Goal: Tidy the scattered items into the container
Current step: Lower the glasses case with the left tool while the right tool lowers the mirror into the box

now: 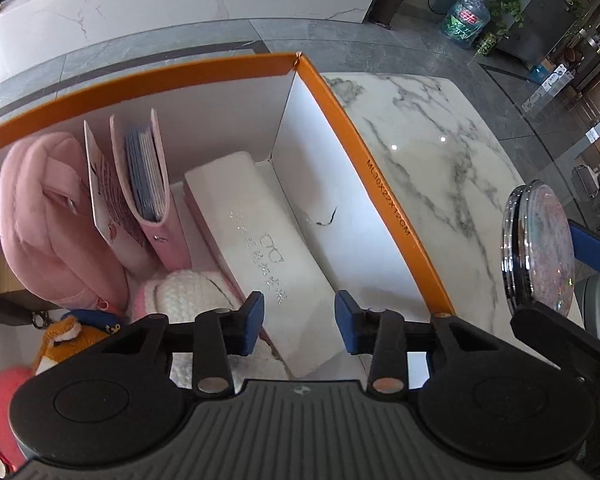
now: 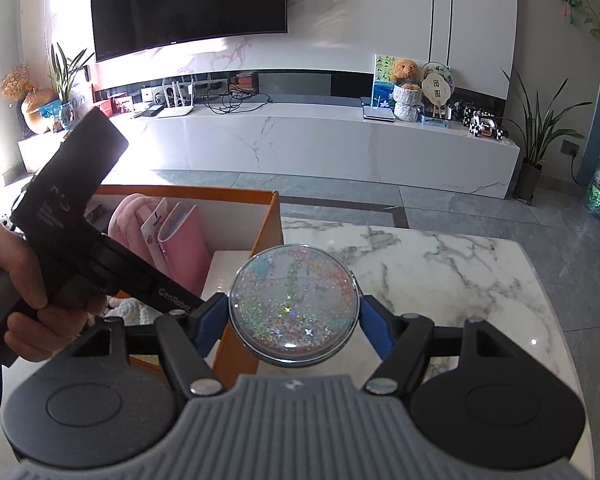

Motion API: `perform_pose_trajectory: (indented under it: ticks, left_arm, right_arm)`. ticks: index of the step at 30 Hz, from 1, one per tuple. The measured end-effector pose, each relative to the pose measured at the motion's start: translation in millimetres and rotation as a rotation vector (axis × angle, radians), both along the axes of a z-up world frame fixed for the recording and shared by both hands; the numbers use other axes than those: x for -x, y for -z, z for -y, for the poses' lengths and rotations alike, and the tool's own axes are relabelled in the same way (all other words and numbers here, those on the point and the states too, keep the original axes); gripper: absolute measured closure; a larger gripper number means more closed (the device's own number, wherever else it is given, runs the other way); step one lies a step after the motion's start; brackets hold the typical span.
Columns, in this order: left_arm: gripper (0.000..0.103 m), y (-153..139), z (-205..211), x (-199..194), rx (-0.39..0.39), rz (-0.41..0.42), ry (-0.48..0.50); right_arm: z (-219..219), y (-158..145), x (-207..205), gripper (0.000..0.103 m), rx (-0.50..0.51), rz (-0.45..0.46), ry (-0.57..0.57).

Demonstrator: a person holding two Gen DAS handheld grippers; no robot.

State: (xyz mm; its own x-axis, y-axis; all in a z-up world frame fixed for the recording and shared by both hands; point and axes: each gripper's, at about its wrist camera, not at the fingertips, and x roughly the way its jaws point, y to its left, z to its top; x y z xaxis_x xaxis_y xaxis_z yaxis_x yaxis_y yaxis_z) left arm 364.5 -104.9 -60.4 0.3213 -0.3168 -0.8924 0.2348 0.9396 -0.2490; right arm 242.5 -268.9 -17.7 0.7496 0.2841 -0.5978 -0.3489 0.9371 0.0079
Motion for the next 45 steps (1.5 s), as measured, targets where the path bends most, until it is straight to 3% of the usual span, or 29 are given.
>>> perform_pose_trajectory:
  ticks: [4,7,12,17,21,34,45]
  left_arm:
    - [0.060,-5,-5,7,0.002,0.025,-0.006]
    - [0.060,-25,-13,21,0.007,0.090,0.002]
    - [0.059,-55,-38,47,-0.049,0.166,-0.057]
    - [0.059,-66,-67,76,-0.099,0.196,-0.110]
    - [0.059,-66,-79,94,-0.142,0.215,-0.127]
    - [0.053,-65,-110,118,-0.077,0.208,-0.210]
    - [0.049,-70,-115,132,-0.057,0.227,-0.229]
  right_arm:
    - [-1,-2,2,0.030,0.001,0.003,-0.015]
    - [-6,-7,4,0.030,0.005,0.022,-0.045]
    - [-29,-13,1,0.030,0.033,0.035,-0.143]
    - [-63,-10,-18,0.030,0.158,0.018,-0.328]
    - [-88,-5,-43,0.030,0.242,-0.031,-0.383]
    - [-134,40,-90,0.029,0.408,-0.215,-0.358]
    - [-138,40,-80,0.025,0.473,-0.198,-0.340]
